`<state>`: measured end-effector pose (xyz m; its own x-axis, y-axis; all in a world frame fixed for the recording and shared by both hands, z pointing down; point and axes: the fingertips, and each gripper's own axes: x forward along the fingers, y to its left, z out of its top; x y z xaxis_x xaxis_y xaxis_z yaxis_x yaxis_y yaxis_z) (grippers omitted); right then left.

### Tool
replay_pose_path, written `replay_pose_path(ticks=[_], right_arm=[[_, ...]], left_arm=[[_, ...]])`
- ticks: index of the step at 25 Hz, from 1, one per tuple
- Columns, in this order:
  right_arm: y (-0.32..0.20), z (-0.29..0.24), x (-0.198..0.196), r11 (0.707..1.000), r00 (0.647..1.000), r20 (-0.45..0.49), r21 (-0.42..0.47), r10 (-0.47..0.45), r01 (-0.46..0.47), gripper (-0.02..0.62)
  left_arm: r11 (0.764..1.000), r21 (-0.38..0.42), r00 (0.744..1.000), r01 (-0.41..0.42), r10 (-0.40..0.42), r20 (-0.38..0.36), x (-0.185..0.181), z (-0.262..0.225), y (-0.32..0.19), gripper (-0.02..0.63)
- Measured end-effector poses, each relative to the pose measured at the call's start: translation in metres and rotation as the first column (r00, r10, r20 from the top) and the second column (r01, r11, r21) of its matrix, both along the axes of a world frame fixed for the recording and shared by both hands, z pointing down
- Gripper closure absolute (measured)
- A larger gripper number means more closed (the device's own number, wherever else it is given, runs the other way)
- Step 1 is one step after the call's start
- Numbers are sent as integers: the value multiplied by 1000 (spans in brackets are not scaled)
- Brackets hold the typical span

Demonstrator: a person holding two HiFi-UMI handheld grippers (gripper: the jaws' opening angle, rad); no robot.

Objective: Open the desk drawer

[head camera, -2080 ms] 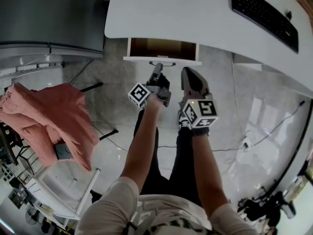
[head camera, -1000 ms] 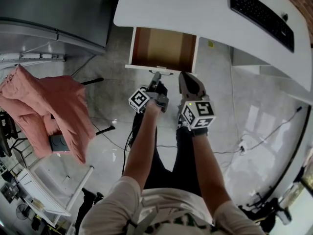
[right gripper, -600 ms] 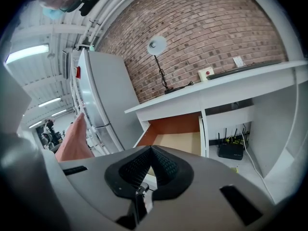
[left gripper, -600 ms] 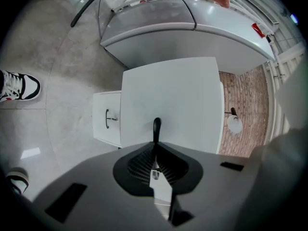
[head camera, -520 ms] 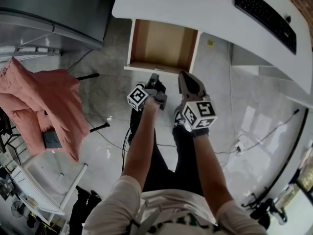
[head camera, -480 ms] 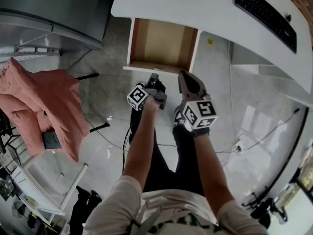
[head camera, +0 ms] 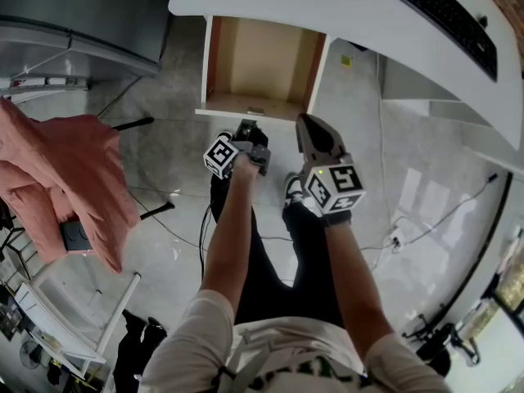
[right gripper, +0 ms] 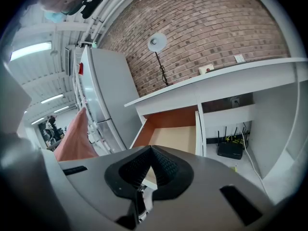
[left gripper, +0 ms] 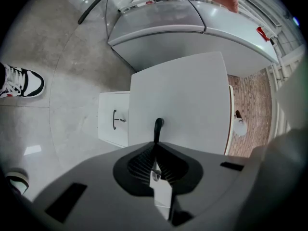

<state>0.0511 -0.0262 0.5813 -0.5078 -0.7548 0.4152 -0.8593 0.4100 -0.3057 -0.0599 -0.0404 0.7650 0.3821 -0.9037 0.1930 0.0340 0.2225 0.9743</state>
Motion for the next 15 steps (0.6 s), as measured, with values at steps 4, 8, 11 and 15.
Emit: replay_pose_path(ticks=[4, 8, 11, 15], right_arm=[[-5, -1, 1, 1000, 1000, 11, 25, 0, 0, 594], [-4, 6, 2, 1000, 1000, 17, 22, 1, -1, 594], [1, 9, 1, 1000, 1000, 18, 12, 4, -4, 594], [5, 8, 2, 1000, 1000, 17, 4, 9, -9, 594]], left_arm=[[1000, 8, 1000, 9, -9, -10, 0, 6, -3, 595], [999, 50, 1000, 3, -3, 3, 1, 4, -4, 594], [1000, 6, 999, 9, -9, 37, -1, 10, -2, 594], [1000, -22, 996, 4, -2, 85, -3, 10, -1, 592]])
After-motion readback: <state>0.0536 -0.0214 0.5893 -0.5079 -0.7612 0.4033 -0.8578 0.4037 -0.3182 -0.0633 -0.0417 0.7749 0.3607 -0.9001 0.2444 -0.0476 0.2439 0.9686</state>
